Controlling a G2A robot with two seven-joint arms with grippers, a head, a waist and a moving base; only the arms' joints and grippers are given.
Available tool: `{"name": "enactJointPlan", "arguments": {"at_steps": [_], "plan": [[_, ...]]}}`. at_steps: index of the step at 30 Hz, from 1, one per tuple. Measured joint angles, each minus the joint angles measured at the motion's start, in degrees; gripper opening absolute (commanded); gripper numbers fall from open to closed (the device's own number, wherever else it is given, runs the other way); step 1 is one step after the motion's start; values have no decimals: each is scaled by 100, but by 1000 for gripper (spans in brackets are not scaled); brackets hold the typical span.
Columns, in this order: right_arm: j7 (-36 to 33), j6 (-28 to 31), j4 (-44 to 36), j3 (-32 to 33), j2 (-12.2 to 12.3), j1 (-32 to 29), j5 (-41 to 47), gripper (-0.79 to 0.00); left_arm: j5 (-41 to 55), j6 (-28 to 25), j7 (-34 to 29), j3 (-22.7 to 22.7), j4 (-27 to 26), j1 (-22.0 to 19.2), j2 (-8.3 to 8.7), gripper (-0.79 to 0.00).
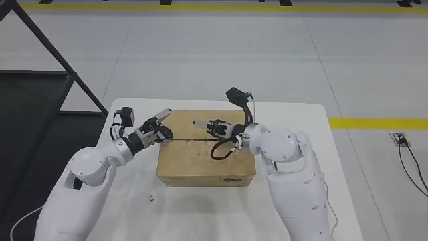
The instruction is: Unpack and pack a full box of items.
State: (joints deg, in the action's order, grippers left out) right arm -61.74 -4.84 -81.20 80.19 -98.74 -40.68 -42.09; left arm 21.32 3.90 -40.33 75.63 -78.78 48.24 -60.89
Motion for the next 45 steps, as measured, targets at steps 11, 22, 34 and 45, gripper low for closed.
{"name": "enactJointPlan", "arguments": {"at_steps": [11,22,34,45], "plan": [[-202,-258,402,-165,-16,88,568,-785,132,-126,0,162,-27,129,15,0],[-401,-882,1741,-497,-53,839,1482,-785,192,-212,-37,177,34,154,8,0],[167,-1461,2424,-999,-89,1188,1342,-785,265,-289,-81,352,-24,294,34,0],[616,-1363,2941,-1518,-242,1534,1716,-785,529,-482,113,791,-268,683,81,0]]}}
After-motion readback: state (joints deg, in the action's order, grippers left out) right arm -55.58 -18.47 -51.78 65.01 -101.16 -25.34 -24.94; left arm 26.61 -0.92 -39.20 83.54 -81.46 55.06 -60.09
